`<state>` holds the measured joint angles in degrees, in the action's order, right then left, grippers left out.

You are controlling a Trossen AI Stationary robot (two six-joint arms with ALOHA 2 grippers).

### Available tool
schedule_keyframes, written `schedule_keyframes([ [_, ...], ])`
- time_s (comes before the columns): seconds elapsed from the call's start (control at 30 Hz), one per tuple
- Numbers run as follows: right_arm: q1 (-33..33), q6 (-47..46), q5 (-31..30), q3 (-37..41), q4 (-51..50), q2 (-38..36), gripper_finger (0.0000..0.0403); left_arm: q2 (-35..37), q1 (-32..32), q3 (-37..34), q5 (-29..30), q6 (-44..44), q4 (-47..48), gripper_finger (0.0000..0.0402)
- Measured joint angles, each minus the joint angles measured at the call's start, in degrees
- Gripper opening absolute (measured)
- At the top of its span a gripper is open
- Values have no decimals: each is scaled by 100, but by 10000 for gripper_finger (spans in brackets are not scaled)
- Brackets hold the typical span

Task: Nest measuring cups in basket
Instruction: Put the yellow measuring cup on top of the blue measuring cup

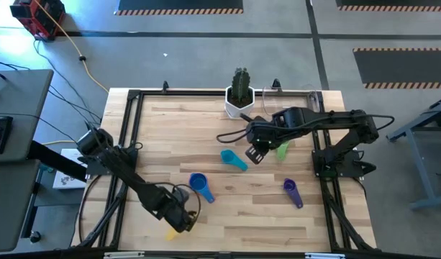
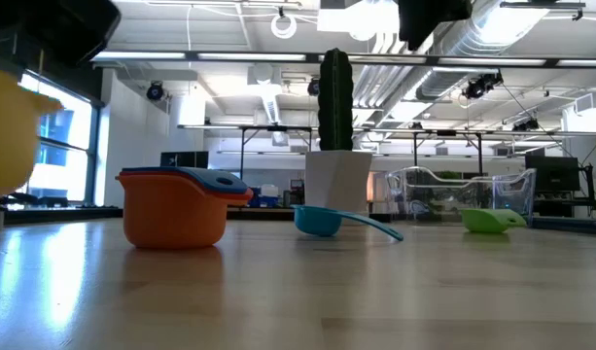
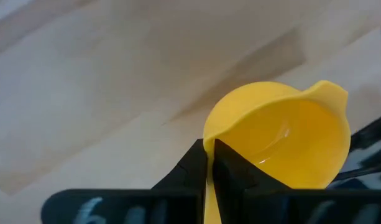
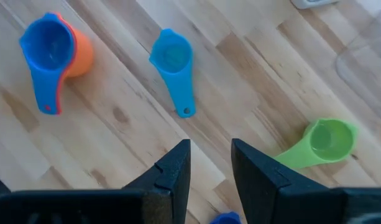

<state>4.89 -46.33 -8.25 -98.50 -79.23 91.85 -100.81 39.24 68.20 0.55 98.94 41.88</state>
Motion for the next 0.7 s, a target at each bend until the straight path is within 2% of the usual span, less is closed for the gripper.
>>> schedule_keyframes([
  [0.17,5,182,368,0,446,24,108,337,-101,0,267,-33,54,6],
  [0.4,240,125,391,0,741,274,108,1005,-139,0,648,-330,319,6],
  [0.7,612,-291,398,0,1274,804,108,1992,-139,0,943,-521,1259,6],
])
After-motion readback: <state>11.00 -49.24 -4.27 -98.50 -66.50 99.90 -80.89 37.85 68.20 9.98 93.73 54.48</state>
